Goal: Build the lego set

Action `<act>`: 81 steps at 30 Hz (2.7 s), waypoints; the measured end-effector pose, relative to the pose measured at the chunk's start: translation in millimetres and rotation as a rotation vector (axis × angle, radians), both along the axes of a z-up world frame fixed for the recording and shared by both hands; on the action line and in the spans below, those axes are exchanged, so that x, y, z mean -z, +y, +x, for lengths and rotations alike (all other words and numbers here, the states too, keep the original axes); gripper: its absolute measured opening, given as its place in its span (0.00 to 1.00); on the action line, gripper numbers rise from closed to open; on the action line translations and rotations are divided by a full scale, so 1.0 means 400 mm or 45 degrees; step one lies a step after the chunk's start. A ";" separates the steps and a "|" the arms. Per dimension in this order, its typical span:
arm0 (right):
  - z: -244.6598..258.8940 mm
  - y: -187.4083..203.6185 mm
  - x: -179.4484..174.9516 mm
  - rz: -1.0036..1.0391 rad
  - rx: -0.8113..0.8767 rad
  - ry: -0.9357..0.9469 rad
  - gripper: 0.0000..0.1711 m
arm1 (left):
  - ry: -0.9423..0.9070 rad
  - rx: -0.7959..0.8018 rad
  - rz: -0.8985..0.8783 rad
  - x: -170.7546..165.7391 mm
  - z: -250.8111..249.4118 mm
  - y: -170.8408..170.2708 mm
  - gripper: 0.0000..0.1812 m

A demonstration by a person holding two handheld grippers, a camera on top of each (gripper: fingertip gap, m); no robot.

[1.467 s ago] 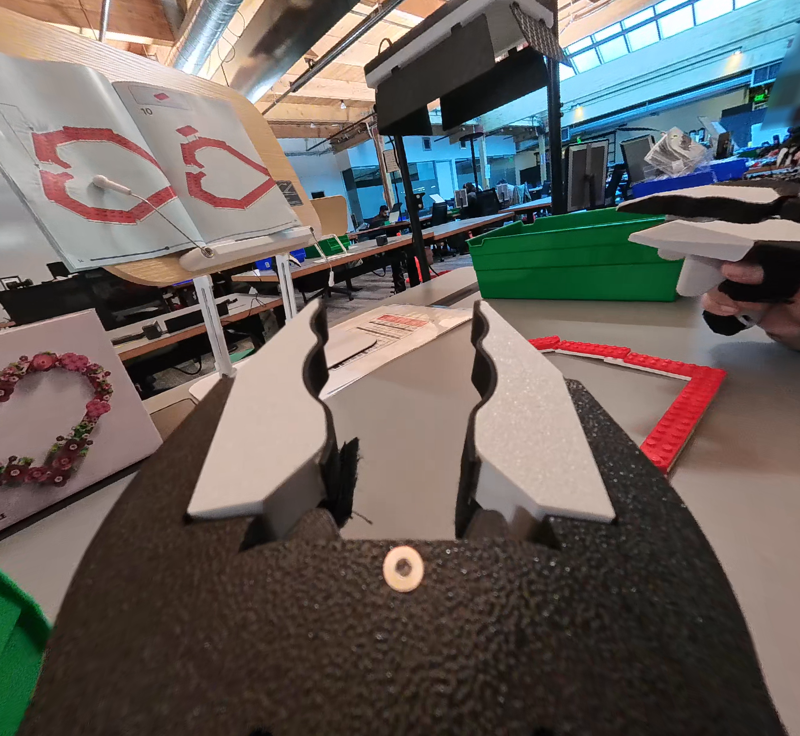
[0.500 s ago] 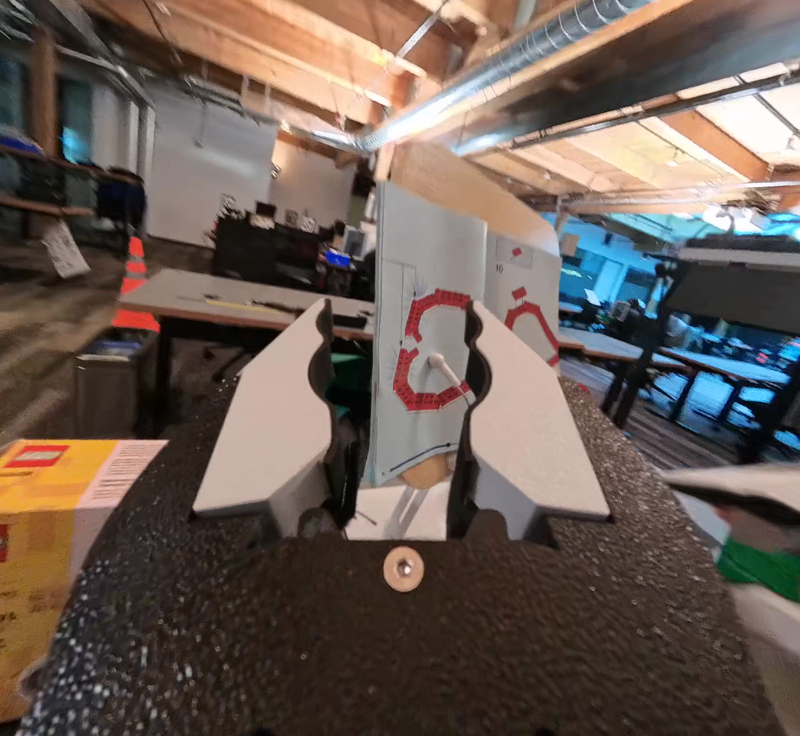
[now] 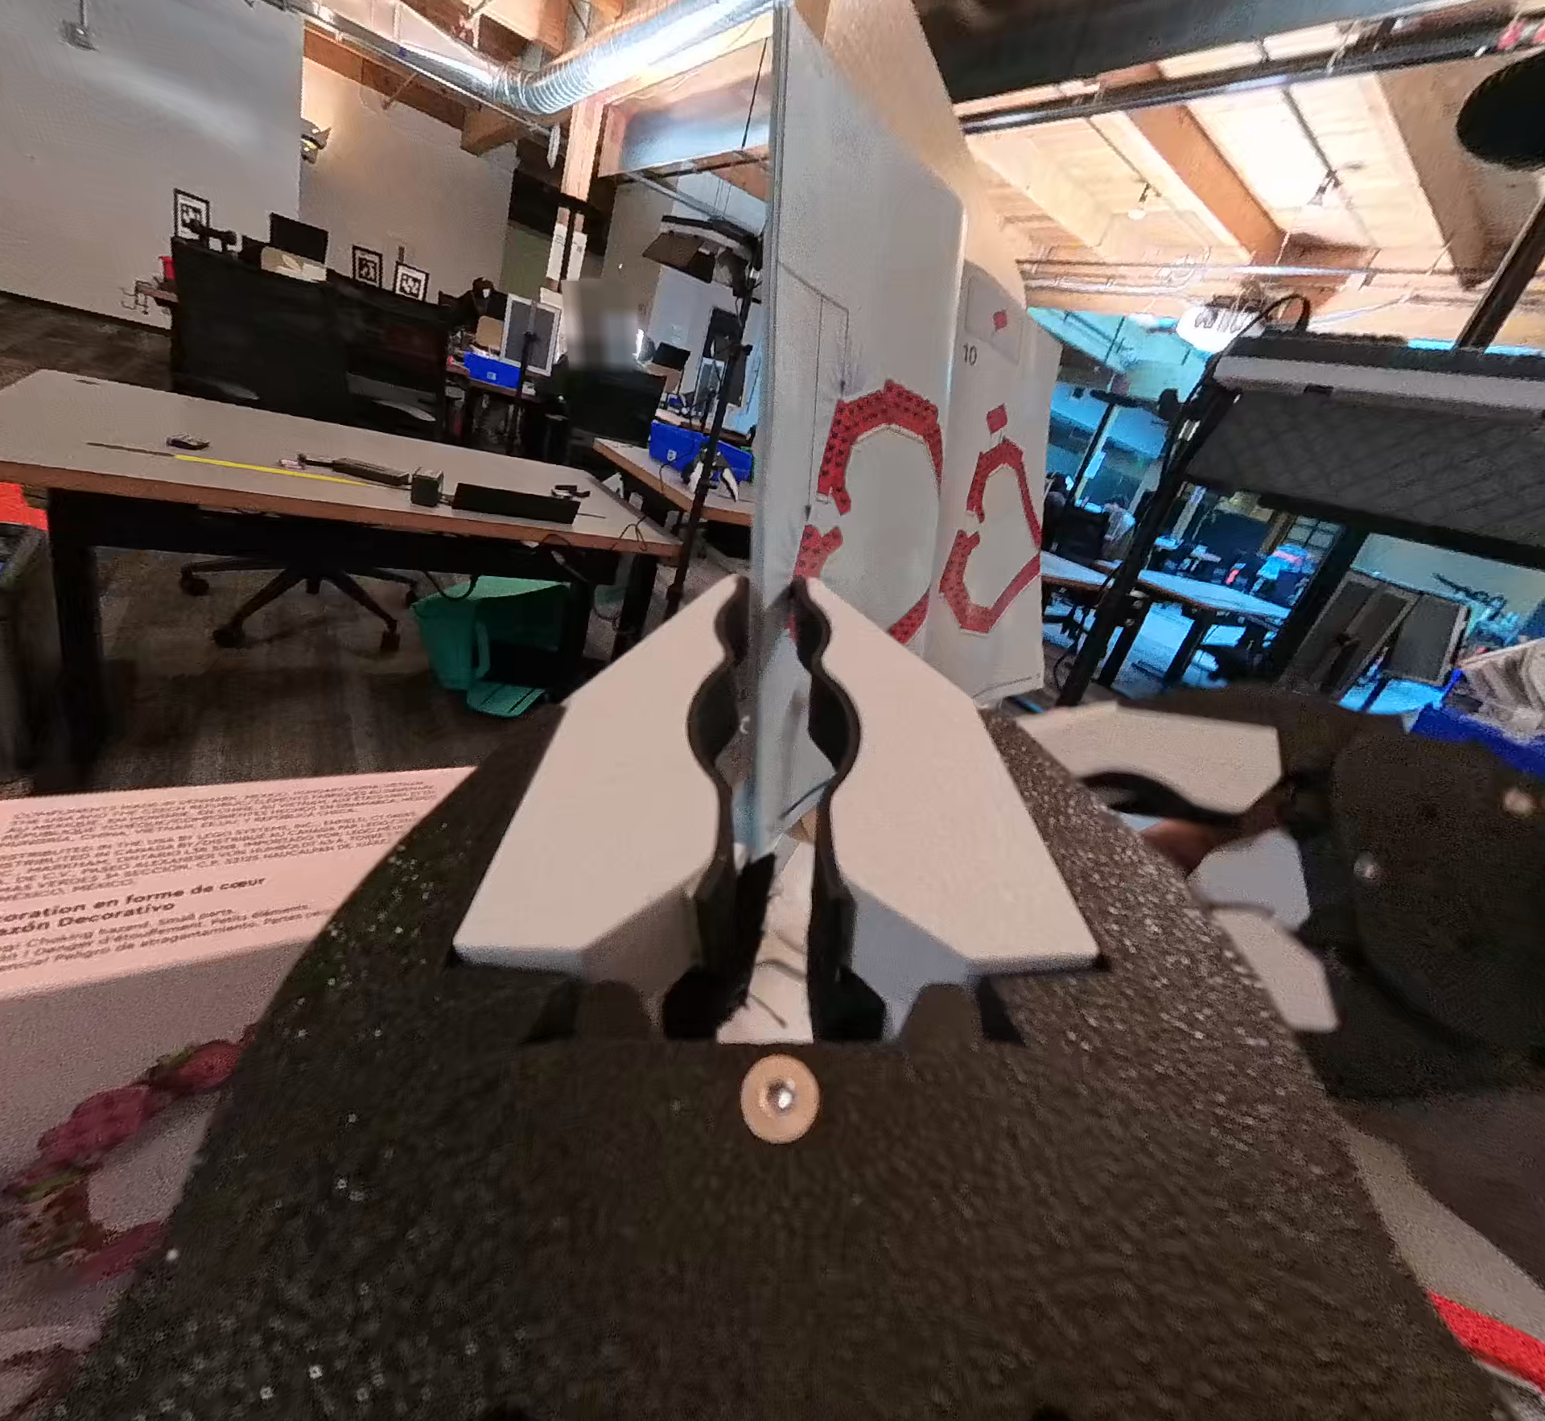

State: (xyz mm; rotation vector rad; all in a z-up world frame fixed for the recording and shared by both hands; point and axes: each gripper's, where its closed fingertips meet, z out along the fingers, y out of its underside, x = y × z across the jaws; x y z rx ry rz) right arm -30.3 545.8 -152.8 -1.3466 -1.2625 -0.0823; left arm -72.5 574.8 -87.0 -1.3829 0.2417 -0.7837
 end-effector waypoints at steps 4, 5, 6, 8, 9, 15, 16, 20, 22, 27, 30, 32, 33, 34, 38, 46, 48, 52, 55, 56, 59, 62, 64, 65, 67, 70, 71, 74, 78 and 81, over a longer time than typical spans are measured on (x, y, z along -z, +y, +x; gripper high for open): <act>0.009 -0.007 0.065 0.439 -0.071 -0.621 0.17 | -0.017 0.036 0.012 -0.007 0.004 -0.008 0.00; 0.010 -0.013 0.082 0.516 -0.100 -0.738 0.18 | -0.023 0.038 0.013 -0.008 0.003 -0.009 0.00; 0.013 -0.018 0.094 0.573 -0.117 -0.826 0.21 | -0.025 0.040 0.013 -0.008 0.004 -0.009 0.00; 0.018 -0.043 0.102 0.618 -0.163 -0.842 0.20 | -0.011 0.036 0.011 -0.004 0.008 -0.008 0.00; 0.015 -0.065 0.093 0.609 -0.198 -0.737 0.19 | 0.003 0.029 0.009 0.000 0.010 -0.006 0.00; 0.217 -0.021 -0.099 0.334 0.217 0.577 0.25 | 0.024 0.003 0.016 0.002 0.017 -0.005 0.00; 0.277 0.004 -0.108 0.265 0.330 0.756 0.25 | 0.032 -0.004 0.019 0.002 0.016 -0.005 0.00; 0.400 0.066 -0.097 0.057 0.536 1.110 0.25 | 0.049 -0.025 0.031 0.001 0.016 -0.004 0.00; 0.419 0.093 -0.081 -0.027 0.587 1.152 0.25 | 0.048 -0.026 0.035 0.001 0.016 -0.004 0.00; 0.437 0.135 -0.045 -0.185 0.640 1.240 0.19 | 0.045 -0.019 0.034 0.001 0.016 -0.005 0.00; 0.435 0.128 -0.040 -0.168 0.634 1.218 0.06 | 0.047 -0.021 0.035 0.001 0.016 -0.005 0.00; 0.421 0.108 -0.048 -0.105 0.586 1.164 0.00 | 0.051 -0.020 0.035 0.001 0.017 -0.005 0.00; 0.410 0.096 -0.052 -0.075 0.555 1.128 0.00 | 0.052 -0.018 0.034 0.001 0.017 -0.006 0.00; 0.397 0.083 -0.056 -0.043 0.528 1.085 0.00 | 0.053 -0.014 0.032 0.001 0.017 -0.006 0.00; 0.320 0.028 -0.072 0.118 0.390 0.861 0.00 | 0.084 0.015 0.005 0.007 0.018 -0.010 0.02; 0.153 -0.056 -0.079 0.353 0.196 0.472 0.00 | 0.100 0.102 0.218 -0.081 0.019 -0.084 0.50; 0.142 -0.060 -0.078 0.376 0.196 0.446 0.00 | 0.132 0.071 0.308 -0.108 0.012 -0.108 0.51; 0.149 -0.066 -0.073 0.393 0.224 0.449 0.00 | 0.136 -0.113 0.605 -0.201 -0.032 -0.188 0.39; 0.162 -0.072 -0.073 0.401 0.240 0.457 0.00 | 0.170 0.074 0.685 -0.236 0.012 -0.267 0.27; 0.166 -0.076 -0.075 0.403 0.240 0.464 0.00 | 0.191 0.217 0.715 -0.238 0.044 -0.306 0.19; 0.174 -0.086 -0.083 0.412 0.243 0.480 0.00 | 0.313 0.573 0.742 -0.205 0.138 -0.389 0.09; 0.172 -0.101 -0.090 0.427 0.231 0.477 0.00 | 0.490 0.403 0.587 -0.153 0.186 -0.304 0.09; 0.167 -0.111 -0.092 0.440 0.220 0.463 0.00 | 0.481 0.375 0.497 -0.131 0.215 -0.266 0.13; 0.165 -0.117 -0.093 0.451 0.215 0.450 0.00 | 0.443 0.388 0.463 -0.125 0.229 -0.254 0.16; 0.159 -0.126 -0.093 0.478 0.206 0.415 0.00 | 0.367 0.432 0.423 -0.114 0.251 -0.240 0.19; 0.152 -0.139 -0.087 0.508 0.192 0.367 0.00 | 0.315 0.474 0.480 -0.097 0.266 -0.233 0.16; 0.151 -0.142 -0.086 0.519 0.188 0.353 0.00 | 0.301 0.495 0.488 -0.090 0.268 -0.231 0.13; 0.147 -0.152 -0.083 0.546 0.176 0.320 0.00 | 0.252 0.608 0.436 -0.068 0.280 -0.232 0.11; 0.145 -0.153 -0.081 0.558 0.170 0.301 0.00 | 0.227 0.620 0.423 -0.054 0.283 -0.221 0.07; 0.147 -0.152 -0.082 0.560 0.170 0.299 0.00 | 0.158 0.680 0.413 -0.060 0.279 -0.228 0.04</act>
